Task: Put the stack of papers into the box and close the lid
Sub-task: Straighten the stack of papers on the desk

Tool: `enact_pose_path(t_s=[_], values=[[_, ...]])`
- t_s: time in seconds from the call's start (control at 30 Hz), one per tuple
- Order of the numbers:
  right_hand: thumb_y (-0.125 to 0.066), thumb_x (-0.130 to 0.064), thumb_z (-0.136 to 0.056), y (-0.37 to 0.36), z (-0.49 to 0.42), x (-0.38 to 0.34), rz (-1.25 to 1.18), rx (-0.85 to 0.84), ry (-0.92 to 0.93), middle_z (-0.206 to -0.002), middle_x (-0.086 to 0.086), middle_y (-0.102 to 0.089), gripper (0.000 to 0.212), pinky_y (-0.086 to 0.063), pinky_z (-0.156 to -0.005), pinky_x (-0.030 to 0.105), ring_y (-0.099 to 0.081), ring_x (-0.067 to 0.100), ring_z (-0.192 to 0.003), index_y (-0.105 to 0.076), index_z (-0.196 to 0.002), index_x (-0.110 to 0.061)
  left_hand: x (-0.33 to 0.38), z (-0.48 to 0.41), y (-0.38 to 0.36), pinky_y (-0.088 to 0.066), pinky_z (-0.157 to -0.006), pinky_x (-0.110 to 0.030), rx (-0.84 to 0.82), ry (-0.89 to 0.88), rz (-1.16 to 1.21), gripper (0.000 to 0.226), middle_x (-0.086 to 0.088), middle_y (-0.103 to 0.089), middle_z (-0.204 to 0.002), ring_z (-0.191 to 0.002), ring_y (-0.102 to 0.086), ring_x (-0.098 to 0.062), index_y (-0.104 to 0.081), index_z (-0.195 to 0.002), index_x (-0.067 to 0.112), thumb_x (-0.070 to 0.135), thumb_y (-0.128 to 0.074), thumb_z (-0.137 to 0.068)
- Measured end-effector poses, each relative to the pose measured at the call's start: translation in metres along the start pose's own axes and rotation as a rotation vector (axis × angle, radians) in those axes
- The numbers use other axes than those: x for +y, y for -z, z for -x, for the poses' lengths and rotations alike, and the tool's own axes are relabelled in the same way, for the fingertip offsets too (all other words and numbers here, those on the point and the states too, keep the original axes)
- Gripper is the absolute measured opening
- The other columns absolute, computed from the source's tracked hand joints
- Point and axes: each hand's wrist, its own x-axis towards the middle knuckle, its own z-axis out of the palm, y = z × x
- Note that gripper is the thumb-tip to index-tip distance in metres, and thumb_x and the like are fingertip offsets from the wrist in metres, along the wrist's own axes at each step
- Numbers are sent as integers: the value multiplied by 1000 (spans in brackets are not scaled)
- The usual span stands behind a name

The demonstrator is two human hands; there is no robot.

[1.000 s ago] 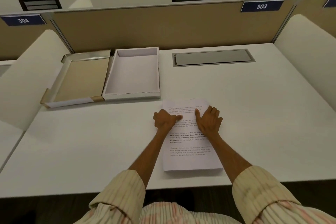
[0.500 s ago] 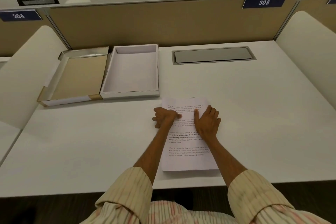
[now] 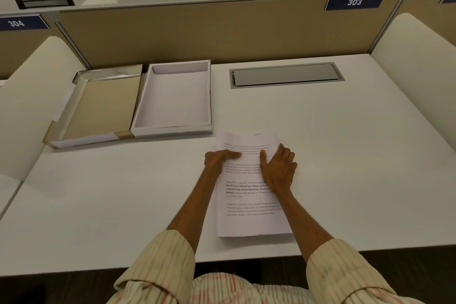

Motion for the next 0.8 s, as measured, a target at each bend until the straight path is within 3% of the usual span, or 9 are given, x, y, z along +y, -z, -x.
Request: enact_pose_path(t_s=[0.07, 0.2, 0.37, 0.5, 0.53, 0.6, 0.67, 0.73, 0.8], values=[[-41, -53, -93, -1, 1, 1, 0, -1, 2, -120, 12, -55, 63, -42, -87, 41, -51, 28, -108, -43, -134, -6, -1, 0, -1, -57, -91, -50, 17, 10, 30, 67, -20, -69, -119, -102, -71, -37, -58, -123, -2, 12, -89, -65], [-41, -54, -93, -2, -1, 0, 4, -3, 1, -122, 13, -55, 65, -42, -87, 41, -51, 28, -109, -40, -136, -5, -4, -3, 0, -58, -88, -52, 48, 13, 106, 72, -21, -70, -116, -97, -72, -38, -56, -123, -3, 10, -91, -61], [-47, -55, -90, -3, -1, 3, -98, -10, -23, -130, 15, -53, 72, -42, -94, 44, -49, 30, -118, -36, -140, -5, -16, -4, -1, -62, -77, -50, 75, -48, 197, 48, -19, -75, -100, -79, -75, -34, -67, -100, -1, 7, -91, -59], [-61, -61, -80, 4, -14, 11, -398, -141, -169, -135, 12, -53, 88, -40, -105, 48, -46, 32, -125, -31, -144, -8, -12, 5, 1, -61, -51, -35, 20, -117, 277, 43, -16, -75, -89, -54, -74, -23, -65, -87, 5, 5, -92, -54], [-66, -62, -77, 11, -20, 14, -563, -221, -222, -134, 11, -55, 91, -43, -104, 49, -50, 31, -123, -31, -144, -10, -12, 9, 2, -61, -52, -35, -1, -148, 283, 47, -16, -76, -91, -59, -75, -24, -65, -90, 3, 5, -93, -53], [-73, -59, -73, 32, -28, 21, -940, -395, -281, -126, 9, -64, 83, -57, -88, 43, -66, 28, -109, -45, -136, -14, -11, 19, 4, -63, -66, -44, -102, -211, 282, 53, -17, -76, -99, -79, -76, -32, -67, -103, -2, 3, -90, -56], [-75, -55, -73, 54, -32, 24, -1151, -550, -240, -112, 7, -74, 63, -61, -73, 37, -72, 30, -98, -63, -120, -16, -6, 31, 6, -63, -67, -44, -228, -298, 283, 34, -11, -78, -94, -83, -76, -31, -77, -93, 11, 0, -85, -63], [-76, -51, -74, 73, -33, 18, -1205, -511, -198, -101, 5, -77, 52, -62, -71, 38, -73, 33, -94, -69, -110, -15, 8, 42, 11, -63, -67, -44, -214, -383, 304, 36, -12, -78, -95, -84, -76, -34, -75, -94, 7, 0, -86, -61], [-75, -51, -73, 96, -34, 3, -1235, -380, -118, -91, 2, -78, 43, -61, -65, 35, -74, 29, -81, -70, -99, -16, 23, 54, 17, -62, -75, -52, -170, -468, 313, 63, -19, -74, -107, -92, -73, -39, -60, -113, -7, 3, -89, -57]])
